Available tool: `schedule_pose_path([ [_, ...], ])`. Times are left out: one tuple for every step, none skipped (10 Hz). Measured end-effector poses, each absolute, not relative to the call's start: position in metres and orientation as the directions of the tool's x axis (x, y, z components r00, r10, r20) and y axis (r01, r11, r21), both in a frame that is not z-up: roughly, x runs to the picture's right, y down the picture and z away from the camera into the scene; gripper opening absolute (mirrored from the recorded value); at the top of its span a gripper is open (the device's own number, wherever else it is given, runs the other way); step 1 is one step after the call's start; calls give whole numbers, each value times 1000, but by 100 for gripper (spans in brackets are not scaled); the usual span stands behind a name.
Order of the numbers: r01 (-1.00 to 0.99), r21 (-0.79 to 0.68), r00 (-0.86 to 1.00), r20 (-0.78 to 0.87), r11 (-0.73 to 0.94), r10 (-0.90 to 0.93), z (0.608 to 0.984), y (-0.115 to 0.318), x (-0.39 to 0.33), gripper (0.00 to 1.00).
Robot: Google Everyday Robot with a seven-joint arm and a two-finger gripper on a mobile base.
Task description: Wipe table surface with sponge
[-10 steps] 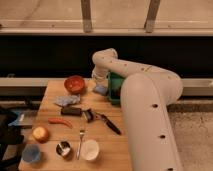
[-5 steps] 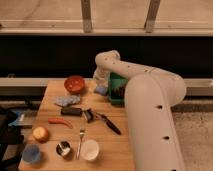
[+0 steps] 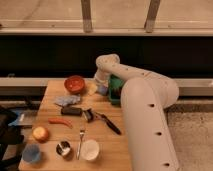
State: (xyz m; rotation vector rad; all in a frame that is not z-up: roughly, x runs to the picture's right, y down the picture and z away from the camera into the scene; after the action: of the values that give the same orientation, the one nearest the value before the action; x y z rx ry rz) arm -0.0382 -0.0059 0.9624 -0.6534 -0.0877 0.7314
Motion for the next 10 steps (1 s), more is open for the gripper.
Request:
schedule_pose_path([
  [-591,-583,752,-150,557,641,968,-6,-38,80],
  [-592,-580,753,-152,560,640,970,-9,-36,80],
  [-594,-576,755,-157,562,637,974,-11,-32,80],
  [-598,-571,754,-163,562,636,979,-15,-28,80],
  [-599,-572,755,-172,560,632,985,-14,-26,80],
  [-601,-572,756,-178,559,630,990,-15,-24,80],
  [-602,-579,755,-188,551,628,998,-11,-24,80],
  [-604,-582,753,-192,545,629,1002,-9,-23,80],
  [-607,-588,750,-203,534,629,1006,-4,-21,80],
  [-608,-591,749,-205,530,630,1009,-1,-21,75],
])
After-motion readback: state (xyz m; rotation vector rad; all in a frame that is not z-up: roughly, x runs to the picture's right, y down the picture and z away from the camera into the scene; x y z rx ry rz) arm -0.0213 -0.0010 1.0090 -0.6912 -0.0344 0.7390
